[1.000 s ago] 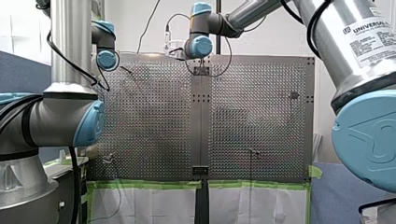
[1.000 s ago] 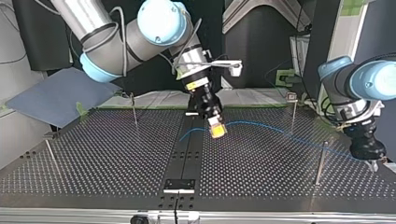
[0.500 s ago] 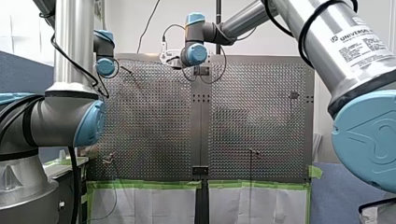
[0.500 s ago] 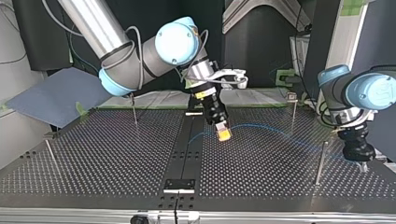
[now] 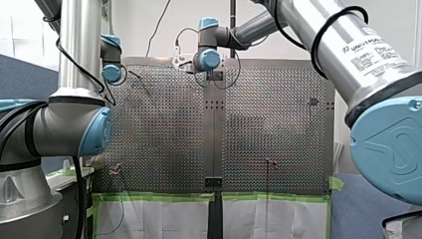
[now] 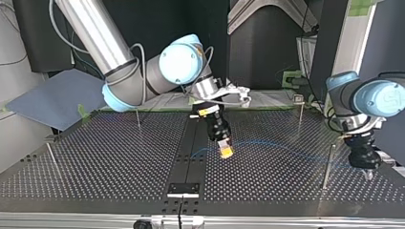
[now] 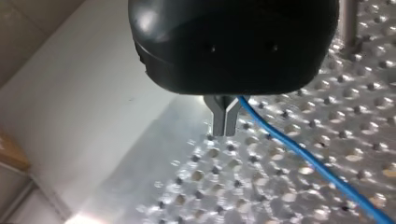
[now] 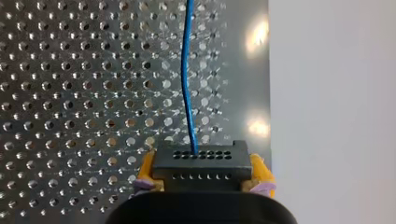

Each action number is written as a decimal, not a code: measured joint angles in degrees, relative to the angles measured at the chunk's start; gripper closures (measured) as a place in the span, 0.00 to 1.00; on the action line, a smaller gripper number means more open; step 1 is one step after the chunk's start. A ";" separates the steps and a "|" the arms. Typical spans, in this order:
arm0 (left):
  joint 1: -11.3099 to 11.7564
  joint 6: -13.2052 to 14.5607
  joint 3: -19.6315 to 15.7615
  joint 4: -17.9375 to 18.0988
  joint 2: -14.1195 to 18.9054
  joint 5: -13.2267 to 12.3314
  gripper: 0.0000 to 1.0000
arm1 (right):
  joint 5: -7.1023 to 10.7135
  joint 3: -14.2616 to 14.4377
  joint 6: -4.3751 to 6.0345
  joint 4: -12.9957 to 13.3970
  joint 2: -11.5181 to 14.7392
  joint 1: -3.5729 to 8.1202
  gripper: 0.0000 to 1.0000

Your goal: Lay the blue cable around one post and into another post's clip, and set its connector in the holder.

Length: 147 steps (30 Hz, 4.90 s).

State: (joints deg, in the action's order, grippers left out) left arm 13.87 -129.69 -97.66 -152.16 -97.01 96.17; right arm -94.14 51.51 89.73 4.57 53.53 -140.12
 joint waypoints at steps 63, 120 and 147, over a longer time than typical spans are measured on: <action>-2.18 4.87 1.00 -5.54 -5.10 1.45 0.00 | -6.53 -11.78 -3.31 -7.45 -3.89 0.29 1.00; -2.27 4.40 0.91 -5.53 -5.07 1.26 0.00 | -24.13 15.85 4.02 19.62 -3.00 10.61 1.00; -2.29 4.54 0.92 -5.45 -5.07 1.29 0.00 | -30.38 28.57 6.68 32.34 -13.34 14.31 1.00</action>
State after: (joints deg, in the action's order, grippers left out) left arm 11.58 -125.15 -96.75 -157.61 -102.07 97.46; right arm -124.51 80.07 96.40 36.91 40.19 -125.81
